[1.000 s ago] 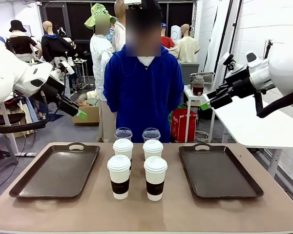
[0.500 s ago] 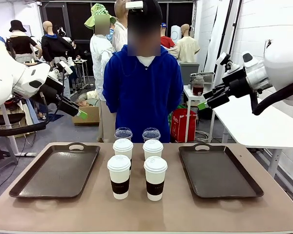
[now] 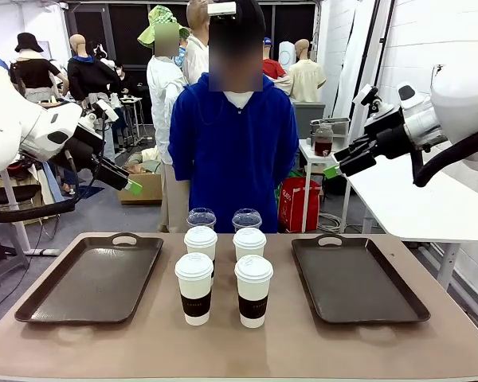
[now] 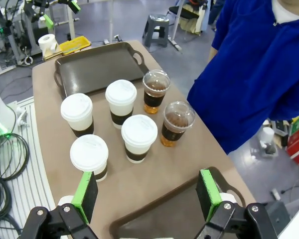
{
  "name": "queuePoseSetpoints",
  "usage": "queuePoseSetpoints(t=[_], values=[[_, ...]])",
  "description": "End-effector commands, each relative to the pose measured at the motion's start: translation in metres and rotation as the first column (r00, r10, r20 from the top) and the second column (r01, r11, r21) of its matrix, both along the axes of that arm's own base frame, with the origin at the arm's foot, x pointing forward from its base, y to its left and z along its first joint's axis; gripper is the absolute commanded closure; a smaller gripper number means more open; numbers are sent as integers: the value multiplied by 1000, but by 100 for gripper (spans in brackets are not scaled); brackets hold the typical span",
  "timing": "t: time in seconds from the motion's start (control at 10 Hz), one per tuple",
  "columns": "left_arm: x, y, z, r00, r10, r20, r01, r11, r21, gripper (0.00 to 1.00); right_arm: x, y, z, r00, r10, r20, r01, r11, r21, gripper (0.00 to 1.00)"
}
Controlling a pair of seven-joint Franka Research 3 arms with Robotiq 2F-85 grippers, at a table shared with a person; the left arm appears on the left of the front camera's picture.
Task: Distribute the coffee onto the tray.
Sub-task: Pick up one iced Americano and place it on the right Handle tray.
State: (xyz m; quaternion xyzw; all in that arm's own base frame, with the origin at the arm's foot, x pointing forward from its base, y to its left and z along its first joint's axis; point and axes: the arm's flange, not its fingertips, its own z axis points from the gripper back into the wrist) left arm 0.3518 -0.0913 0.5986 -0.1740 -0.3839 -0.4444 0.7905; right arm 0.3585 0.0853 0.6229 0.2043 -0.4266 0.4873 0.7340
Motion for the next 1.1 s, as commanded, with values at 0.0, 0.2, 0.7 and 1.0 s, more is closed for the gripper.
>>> queuePoseSetpoints(t=[0.0,0.2,0.7,1.0], values=[[0,1,0,1000,-6,-3,6,1000,-2,0,2,0,-2,1000,24,8,-24,1000,7,0],[0,1,0,1000,-6,-3,6,1000,-2,0,2,0,-2,1000,24,8,-24,1000,7,0],[0,1,0,1000,-6,-3,6,1000,-2,0,2,0,-2,1000,24,8,-24,1000,7,0],[0,1,0,1000,-6,-3,6,1000,-2,0,2,0,-2,1000,24,8,-24,1000,7,0]])
